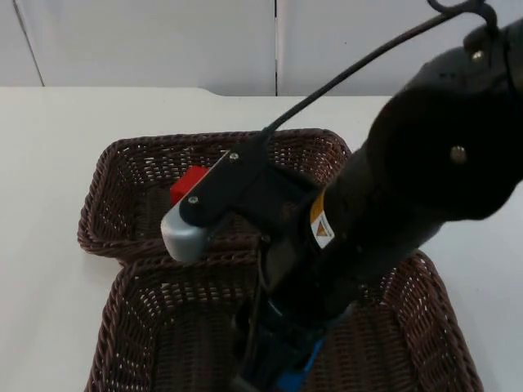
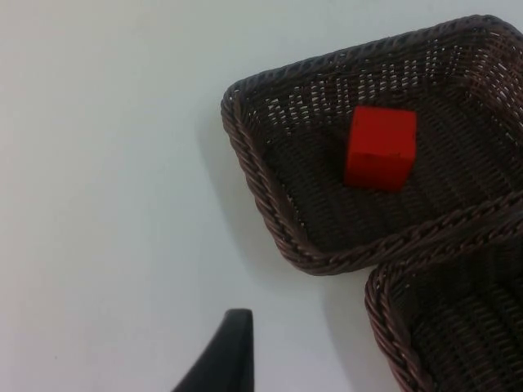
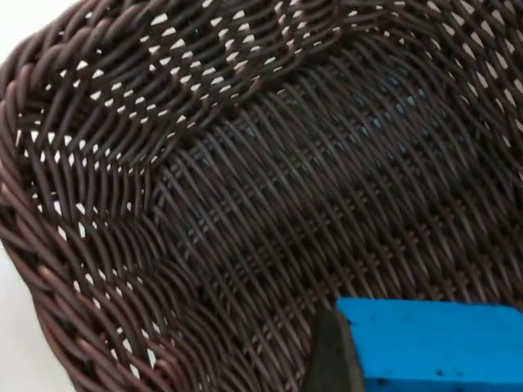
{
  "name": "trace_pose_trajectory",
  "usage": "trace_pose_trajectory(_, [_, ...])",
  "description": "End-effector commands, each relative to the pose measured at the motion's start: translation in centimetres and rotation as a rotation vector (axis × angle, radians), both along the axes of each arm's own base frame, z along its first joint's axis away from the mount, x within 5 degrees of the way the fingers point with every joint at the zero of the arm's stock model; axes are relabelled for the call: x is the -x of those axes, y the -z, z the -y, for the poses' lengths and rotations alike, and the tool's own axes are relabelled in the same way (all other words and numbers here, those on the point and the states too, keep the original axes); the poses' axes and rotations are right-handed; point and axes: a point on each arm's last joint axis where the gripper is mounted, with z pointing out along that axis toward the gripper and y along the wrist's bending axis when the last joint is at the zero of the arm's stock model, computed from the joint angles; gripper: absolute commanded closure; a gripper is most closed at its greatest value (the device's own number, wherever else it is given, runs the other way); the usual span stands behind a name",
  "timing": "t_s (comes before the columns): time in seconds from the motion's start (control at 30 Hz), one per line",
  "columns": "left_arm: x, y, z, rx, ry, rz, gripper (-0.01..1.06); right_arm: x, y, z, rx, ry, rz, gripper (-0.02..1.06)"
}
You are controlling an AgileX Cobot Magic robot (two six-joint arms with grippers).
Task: Pick up one cube with the left hand and place it into the upper basket. Pick up one cube with the right hand and place it into the lower basket.
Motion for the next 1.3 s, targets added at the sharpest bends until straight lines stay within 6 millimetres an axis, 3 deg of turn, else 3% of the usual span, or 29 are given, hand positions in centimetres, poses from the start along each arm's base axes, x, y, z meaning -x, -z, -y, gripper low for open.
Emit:
trace_pose_trajectory(0.0, [0.0,0.0,0.0,0.002,0.000,0.007,0.07,0.1,-0.1,-0.2,-0.027,-0.007,0.018,1.05])
trace_pose_trajectory(0.3, [0.0,0.0,0.0,0.003,0.000,0.004,0.07,-0.1,2.7,-0.6,-0.013,-0.007,0.009,1.03])
trace_pose_trajectory(0.37, [0.0,0.0,0.0,0.003,0.000,0.004,0.07,-0.2,3.4,-0.7,-0.009,-0.007,0.007,0.98])
trace_pose_trajectory(0.43, [0.0,0.0,0.0,0.003,0.000,0.004,0.07,-0.2,4.0,-0.7,0.001,0.000,-0.006,0.83])
trace_pose_trajectory(0.47, [0.0,0.0,0.0,0.003,0.000,0.004,0.07,-0.2,4.0,-0.7,0.001,0.000,-0.006,0.83])
trace_pose_trajectory(0.63, [0.0,0.0,0.0,0.003,0.000,0.004,0.07,-0.2,4.0,-0.7,-0.005,0.020,-0.014,0.35])
trace_pose_trajectory(0.67, [0.0,0.0,0.0,0.003,0.000,0.004,0.07,-0.2,4.0,-0.7,-0.005,0.020,-0.014,0.35])
trace_pose_trajectory(0.77, [0.0,0.0,0.0,0.003,0.000,0.004,0.07,-0.2,3.3,-0.7,-0.015,0.022,-0.010,0.18])
trace_pose_trajectory(0.83, [0.0,0.0,0.0,0.003,0.000,0.004,0.07,-0.2,3.0,-0.8,-0.023,0.022,-0.005,0.17])
trace_pose_trajectory(0.97, [0.0,0.0,0.0,0.003,0.000,0.004,0.07,0.0,-0.7,-0.5,-0.091,0.021,0.037,0.16])
trace_pose_trajectory(1.0, [0.0,0.0,0.0,0.003,0.000,0.004,0.07,0.0,-0.7,-0.5,-0.091,0.021,0.037,0.16])
trace_pose_trajectory(1.27, [0.0,0.0,0.0,0.003,0.000,0.004,0.07,1.1,-9.0,1.3,-0.261,0.014,0.153,0.17])
